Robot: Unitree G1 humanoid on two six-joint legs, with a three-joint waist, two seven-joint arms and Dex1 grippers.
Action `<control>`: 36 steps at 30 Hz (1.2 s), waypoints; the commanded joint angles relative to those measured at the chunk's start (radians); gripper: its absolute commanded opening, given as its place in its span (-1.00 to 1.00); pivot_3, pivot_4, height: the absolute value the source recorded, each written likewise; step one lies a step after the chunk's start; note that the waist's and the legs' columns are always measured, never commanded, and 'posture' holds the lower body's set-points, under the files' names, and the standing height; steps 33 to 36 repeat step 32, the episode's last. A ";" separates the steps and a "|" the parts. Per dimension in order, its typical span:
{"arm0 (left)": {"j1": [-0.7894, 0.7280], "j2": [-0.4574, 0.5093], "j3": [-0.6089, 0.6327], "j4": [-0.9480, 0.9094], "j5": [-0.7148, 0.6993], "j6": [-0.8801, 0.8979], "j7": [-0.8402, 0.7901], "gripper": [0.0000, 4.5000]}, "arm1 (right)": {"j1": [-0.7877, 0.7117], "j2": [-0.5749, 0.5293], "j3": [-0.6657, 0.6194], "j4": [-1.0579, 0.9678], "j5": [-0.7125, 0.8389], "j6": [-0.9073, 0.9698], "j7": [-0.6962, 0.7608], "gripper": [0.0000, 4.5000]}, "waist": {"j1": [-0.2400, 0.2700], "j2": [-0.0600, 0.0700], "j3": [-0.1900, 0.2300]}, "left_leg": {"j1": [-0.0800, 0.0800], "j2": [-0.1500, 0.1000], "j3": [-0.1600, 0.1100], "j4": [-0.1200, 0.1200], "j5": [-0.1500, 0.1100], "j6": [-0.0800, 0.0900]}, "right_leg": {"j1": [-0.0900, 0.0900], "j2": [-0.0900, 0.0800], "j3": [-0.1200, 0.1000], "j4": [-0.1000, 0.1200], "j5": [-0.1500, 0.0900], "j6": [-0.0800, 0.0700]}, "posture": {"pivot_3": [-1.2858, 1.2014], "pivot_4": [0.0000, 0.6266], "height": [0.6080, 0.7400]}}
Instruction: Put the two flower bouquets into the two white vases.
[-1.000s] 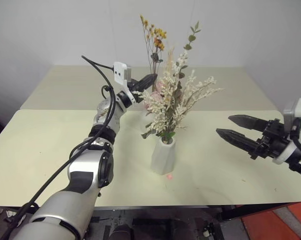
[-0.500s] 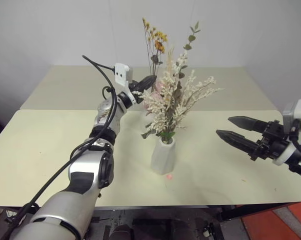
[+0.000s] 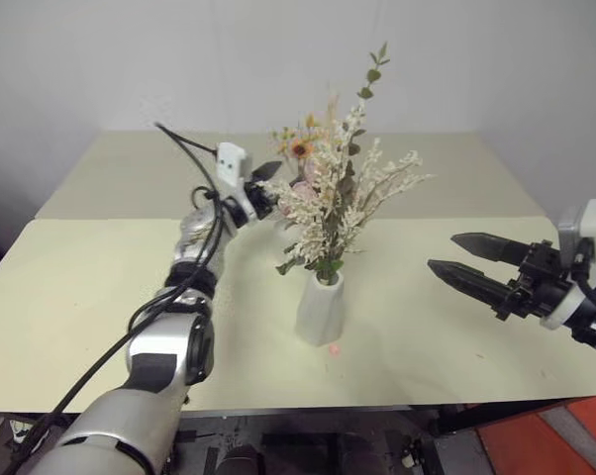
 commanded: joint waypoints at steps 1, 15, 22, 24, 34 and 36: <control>0.149 0.123 -0.010 -0.335 -0.063 0.151 -0.099 0.99 | -0.001 -0.024 -0.012 0.015 -0.019 -0.025 0.049 0.58 | -0.008 0.000 0.000 | 0.001 0.000 0.000 0.000 0.000 0.000 | -0.002 0.000 0.000 0.001 0.000 0.000 | 0.03 -0.52 1.00; 0.684 0.582 0.177 -1.157 -0.403 0.563 -0.281 0.99 | -0.081 -0.206 0.041 0.316 -0.131 -0.054 0.420 0.58 | 0.027 0.000 0.000 | -0.001 0.000 0.002 0.002 0.000 0.000 | -0.006 -0.001 -0.001 0.001 -0.001 0.001 | 0.03 -0.52 1.00; 0.715 0.608 0.249 -1.223 -0.471 0.599 -0.219 0.99 | -0.131 -0.304 0.071 0.443 -0.205 -0.082 0.579 0.58 | 0.020 0.000 0.000 | 0.000 0.001 0.002 0.001 0.000 0.000 | -0.006 -0.001 0.000 0.000 -0.001 0.000 | 0.03 -0.52 1.00; 0.720 0.602 0.249 -1.234 -0.476 0.598 -0.201 0.99 | -0.144 -0.295 0.069 0.478 -0.228 -0.095 0.571 0.58 | 0.020 0.000 0.000 | 0.000 0.001 0.003 0.001 0.000 0.000 | -0.006 -0.001 0.000 0.000 -0.001 0.000 | 0.03 -0.52 1.00; 0.742 0.586 0.272 -1.262 -0.500 0.591 -0.137 0.99 | -0.095 -0.248 0.037 0.452 -0.261 -0.119 0.569 0.58 | 0.020 0.000 0.000 | -0.001 0.000 0.003 0.001 0.000 0.000 | -0.006 -0.001 0.000 0.000 -0.001 -0.001 | 0.03 -0.52 1.00; 0.742 0.586 0.272 -1.262 -0.500 0.591 -0.137 0.99 | -0.095 -0.248 0.037 0.452 -0.261 -0.119 0.569 0.58 | 0.020 0.000 0.000 | -0.001 0.000 0.003 0.001 0.000 0.000 | -0.006 -0.001 0.000 0.000 -0.001 -0.001 | 0.03 -0.52 1.00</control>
